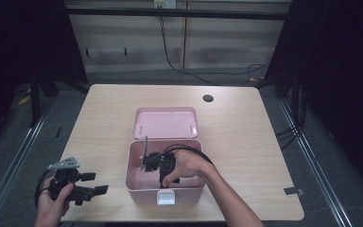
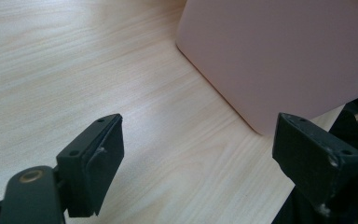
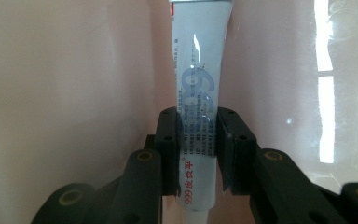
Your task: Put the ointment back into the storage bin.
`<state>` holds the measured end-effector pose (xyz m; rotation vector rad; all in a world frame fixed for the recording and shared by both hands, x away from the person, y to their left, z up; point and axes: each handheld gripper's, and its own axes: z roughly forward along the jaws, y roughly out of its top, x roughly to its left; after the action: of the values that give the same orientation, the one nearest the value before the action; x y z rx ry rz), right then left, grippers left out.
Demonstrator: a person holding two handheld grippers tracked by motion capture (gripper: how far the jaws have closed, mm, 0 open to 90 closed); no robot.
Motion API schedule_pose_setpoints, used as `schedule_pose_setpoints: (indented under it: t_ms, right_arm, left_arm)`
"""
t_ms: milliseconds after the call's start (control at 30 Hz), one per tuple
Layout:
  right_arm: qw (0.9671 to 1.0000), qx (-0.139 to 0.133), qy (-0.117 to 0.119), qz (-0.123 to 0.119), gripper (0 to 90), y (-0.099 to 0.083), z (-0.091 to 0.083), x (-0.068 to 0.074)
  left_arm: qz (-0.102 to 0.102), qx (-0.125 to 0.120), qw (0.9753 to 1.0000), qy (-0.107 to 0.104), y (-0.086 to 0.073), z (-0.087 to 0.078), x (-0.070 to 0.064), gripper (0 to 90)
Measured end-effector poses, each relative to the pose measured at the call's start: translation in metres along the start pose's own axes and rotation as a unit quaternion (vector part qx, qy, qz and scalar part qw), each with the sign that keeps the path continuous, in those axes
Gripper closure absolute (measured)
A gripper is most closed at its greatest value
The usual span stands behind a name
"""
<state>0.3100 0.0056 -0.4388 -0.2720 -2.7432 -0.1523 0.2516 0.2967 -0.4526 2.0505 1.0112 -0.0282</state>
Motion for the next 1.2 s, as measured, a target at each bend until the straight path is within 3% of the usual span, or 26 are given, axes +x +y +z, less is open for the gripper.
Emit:
schedule_pose_setpoints:
  t_ms: [200,233,600,1200]
  right_arm:
    - [0.9999,0.005,0.01,-0.003,71.6,0.004,0.01,-0.001]
    - [0.9998,0.014,0.009,-0.006,71.6,0.005,0.014,-0.001]
    - [0.9998,0.018,0.006,-0.002,71.3,0.003,0.023,-0.004]
    - [0.9997,0.024,0.001,0.001,66.4,0.003,0.023,-0.004]
  left_arm:
    - [0.001,0.0,1.0,0.0,0.0,0.0,0.0,16.6]
    - [0.0,0.0,1.0,0.0,0.0,0.0,0.0,16.6]
    - [-0.001,0.0,1.0,0.002,0.0,0.0,0.0,16.6]
    - [-0.002,0.0,1.0,0.002,0.0,0.0,0.0,16.6]
